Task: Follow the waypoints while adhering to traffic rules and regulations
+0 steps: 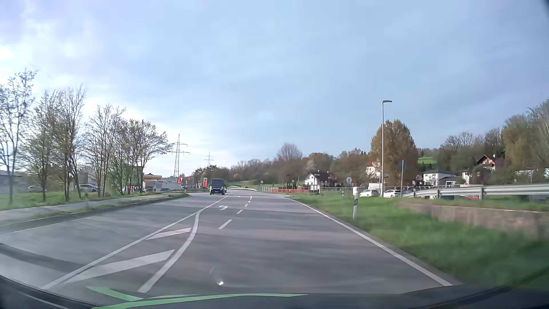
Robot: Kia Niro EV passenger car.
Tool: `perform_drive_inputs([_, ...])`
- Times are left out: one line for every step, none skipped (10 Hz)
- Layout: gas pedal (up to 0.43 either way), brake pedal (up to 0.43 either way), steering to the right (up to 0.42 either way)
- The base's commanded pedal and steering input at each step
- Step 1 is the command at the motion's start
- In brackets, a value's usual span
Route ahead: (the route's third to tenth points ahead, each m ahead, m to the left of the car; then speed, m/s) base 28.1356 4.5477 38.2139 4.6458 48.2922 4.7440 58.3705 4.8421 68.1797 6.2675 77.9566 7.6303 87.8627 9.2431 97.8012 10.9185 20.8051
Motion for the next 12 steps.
perform_drive_inputs([0.209, 0.0, -0.004])
perform_drive_inputs([0.209, 0.0, -0.004])
perform_drive_inputs([0.209, 0.0, -0.005])
perform_drive_inputs([0.209, 0.0, -0.005])
perform_drive_inputs([0.209, 0.0, -0.005])
perform_drive_inputs([0.209, 0.0, -0.006])
perform_drive_inputs([0.209, 0.0, -0.006])
perform_drive_inputs([0.209, 0.0, -0.006])
perform_drive_inputs([0.197, 0.0, -0.007])
perform_drive_inputs([0.177, 0.0, -0.007])
perform_drive_inputs([0.157, 0.0, -0.007])
perform_drive_inputs([0.11, 0.0, -0.008])
